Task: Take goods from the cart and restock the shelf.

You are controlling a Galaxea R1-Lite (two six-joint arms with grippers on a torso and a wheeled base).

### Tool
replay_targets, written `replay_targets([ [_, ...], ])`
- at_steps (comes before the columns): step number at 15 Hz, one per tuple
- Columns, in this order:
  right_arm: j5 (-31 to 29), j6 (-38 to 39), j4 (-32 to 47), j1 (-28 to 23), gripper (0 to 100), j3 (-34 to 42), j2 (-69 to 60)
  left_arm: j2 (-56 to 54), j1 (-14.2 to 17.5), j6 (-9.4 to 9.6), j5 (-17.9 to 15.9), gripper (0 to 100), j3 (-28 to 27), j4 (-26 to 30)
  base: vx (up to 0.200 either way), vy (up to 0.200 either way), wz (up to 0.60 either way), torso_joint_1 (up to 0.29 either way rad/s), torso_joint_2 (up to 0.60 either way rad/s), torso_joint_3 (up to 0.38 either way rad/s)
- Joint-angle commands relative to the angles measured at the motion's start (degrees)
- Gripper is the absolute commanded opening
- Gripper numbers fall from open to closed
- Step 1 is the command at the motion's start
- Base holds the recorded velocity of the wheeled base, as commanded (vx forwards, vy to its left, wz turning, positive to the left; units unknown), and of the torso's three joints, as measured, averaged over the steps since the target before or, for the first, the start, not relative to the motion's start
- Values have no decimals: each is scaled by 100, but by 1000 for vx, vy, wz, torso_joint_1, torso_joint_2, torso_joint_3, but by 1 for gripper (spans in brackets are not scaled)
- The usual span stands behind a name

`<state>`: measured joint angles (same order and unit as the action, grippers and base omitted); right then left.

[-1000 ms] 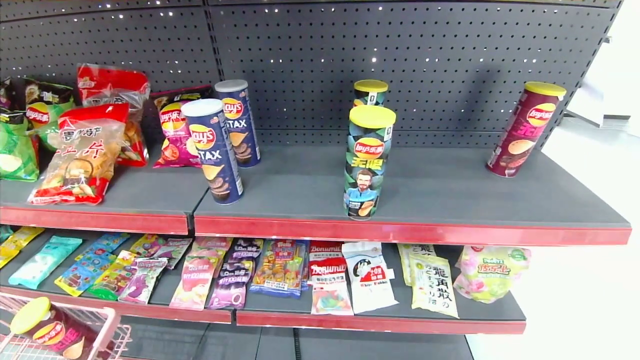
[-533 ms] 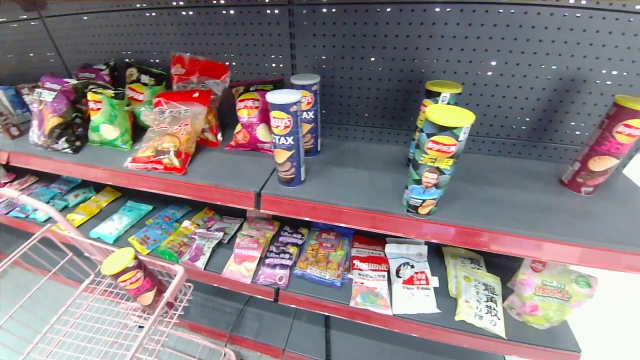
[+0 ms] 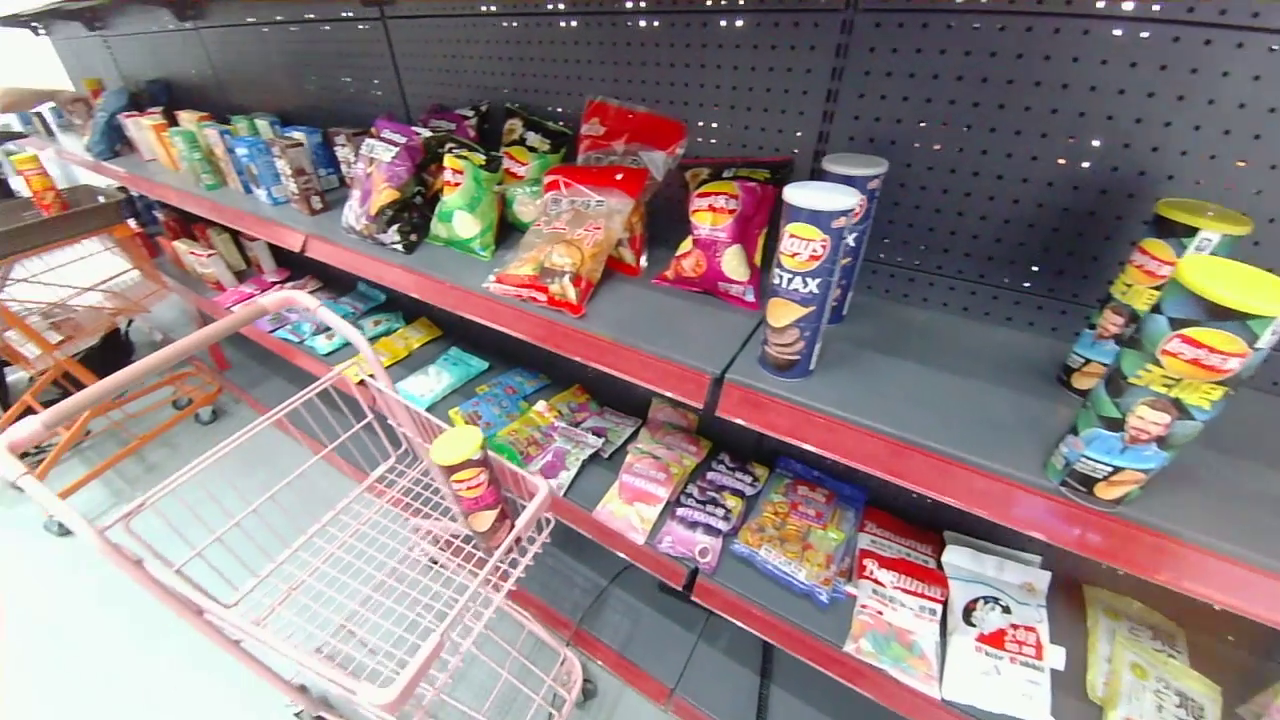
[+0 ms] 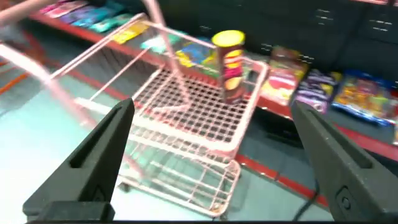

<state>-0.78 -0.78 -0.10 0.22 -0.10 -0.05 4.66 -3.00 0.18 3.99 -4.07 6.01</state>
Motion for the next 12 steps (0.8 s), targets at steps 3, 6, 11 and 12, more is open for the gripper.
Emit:
replay_targets([
  [3, 8, 8, 1, 4, 100, 1, 5, 0, -8, -405, -38, 100, -6, 5, 0, 0, 400, 0, 0, 3],
  [6, 16, 34, 1, 4, 100, 10, 5, 0, 1, -493, -38, 100, -6, -3, 0, 0, 0, 0, 0, 0],
  [11, 16, 69, 1, 4, 100, 10, 5, 0, 1, -335, -47, 100, -6, -3, 0, 0, 0, -102, 260, 154],
  [12, 16, 60, 1, 4, 100, 1, 5, 0, 1, -300, -47, 100, -6, -3, 0, 0, 0, -149, 383, 222],
])
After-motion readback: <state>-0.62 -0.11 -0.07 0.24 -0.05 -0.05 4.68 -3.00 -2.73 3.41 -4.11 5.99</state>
